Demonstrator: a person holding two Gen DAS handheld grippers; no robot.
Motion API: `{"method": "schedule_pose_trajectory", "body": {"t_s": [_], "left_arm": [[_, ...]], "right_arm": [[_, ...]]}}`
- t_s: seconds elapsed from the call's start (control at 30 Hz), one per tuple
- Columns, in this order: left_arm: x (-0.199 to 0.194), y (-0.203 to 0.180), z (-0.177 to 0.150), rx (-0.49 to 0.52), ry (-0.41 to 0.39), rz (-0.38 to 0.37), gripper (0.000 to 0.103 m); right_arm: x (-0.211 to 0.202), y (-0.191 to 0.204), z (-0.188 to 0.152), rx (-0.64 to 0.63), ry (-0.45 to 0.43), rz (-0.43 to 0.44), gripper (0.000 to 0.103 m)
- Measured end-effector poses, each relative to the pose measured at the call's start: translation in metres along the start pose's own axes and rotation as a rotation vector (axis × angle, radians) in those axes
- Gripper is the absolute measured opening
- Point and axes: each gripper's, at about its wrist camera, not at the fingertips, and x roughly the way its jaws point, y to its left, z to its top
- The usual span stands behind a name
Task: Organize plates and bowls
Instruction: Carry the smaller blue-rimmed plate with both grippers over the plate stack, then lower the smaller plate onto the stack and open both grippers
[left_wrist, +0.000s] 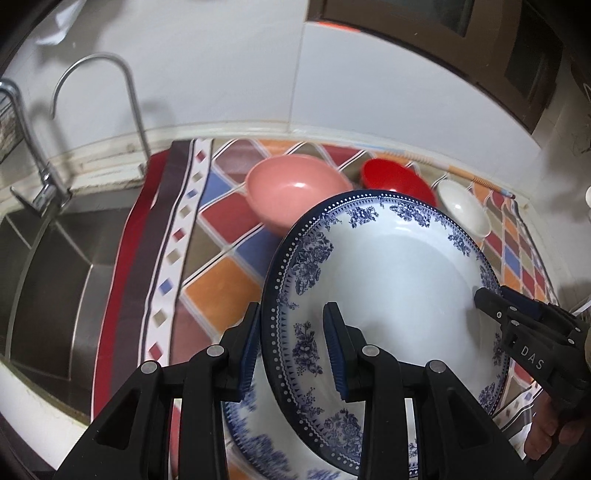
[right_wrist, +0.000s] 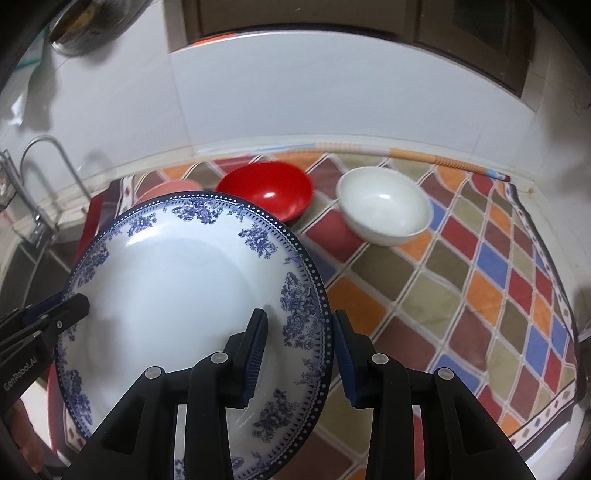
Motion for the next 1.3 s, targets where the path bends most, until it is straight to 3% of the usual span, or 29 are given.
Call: {"method": "schedule_pose_trajectory", "body": {"t_s": [0.53, 1.3], "left_arm": [[0.015, 0.033, -0.04, -0.072, 0.087, 0.03, 0.034], [0.034, 0.04, -0.057, -0.095, 0.156, 0.033, 0.033]], "right_arm": [[0.024, 0.042, -0.034, -0.063, 0.084, 0.036, 0.037], [0.046, 0.048, -0.055, -0.08, 0.157, 0.04, 0.037]]}}
